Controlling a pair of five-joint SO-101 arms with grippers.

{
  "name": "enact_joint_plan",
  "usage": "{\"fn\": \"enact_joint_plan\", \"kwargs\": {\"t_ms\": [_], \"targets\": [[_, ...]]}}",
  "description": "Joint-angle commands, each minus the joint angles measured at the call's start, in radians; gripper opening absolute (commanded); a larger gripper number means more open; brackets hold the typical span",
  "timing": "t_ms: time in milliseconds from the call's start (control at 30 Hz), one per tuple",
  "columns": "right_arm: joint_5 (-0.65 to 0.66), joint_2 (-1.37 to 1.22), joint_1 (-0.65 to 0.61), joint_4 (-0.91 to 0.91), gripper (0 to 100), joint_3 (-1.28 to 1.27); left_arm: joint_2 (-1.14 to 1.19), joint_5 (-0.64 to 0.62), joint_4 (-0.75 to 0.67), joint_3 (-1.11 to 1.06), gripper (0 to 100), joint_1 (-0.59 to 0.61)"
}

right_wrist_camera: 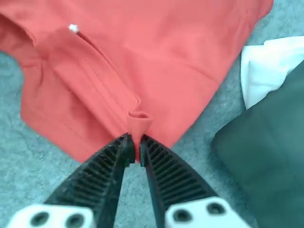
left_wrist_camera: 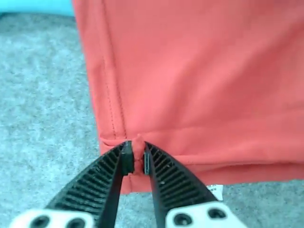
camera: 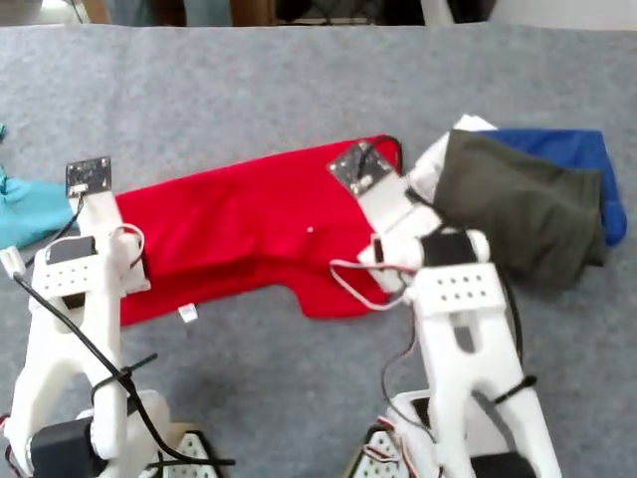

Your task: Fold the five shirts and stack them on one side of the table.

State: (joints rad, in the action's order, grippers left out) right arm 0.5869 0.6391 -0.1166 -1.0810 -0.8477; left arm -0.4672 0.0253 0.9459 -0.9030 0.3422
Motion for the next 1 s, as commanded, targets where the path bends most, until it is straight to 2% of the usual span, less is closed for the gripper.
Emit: {"fn": "enact_joint_plan", "kwargs": {"t_ms": [0,100,200,300,967], "targets": [[0.008,0.067,0.003,0.009,1.5,-0.033,-0.028,0.023,0.021,0.002,3,0.021],[0.009,0.085,0.046,0.009,1.5,-0.036,-0.028,0.078,0.054,-0.004,3,-0.001],[0.029,0.094,0.064,0.008,1.5,-0.042,-0.028,0.123,0.012,-0.054,3,-0.015],[0.035,0.097,0.054,0.002,1.5,-0.062,-0.026,0.123,-0.029,-0.091,3,-0.012],[0.057,0.097,0.046,-0.006,1.5,-0.111,-0.028,0.095,-0.026,-0.096,3,-0.001]]}}
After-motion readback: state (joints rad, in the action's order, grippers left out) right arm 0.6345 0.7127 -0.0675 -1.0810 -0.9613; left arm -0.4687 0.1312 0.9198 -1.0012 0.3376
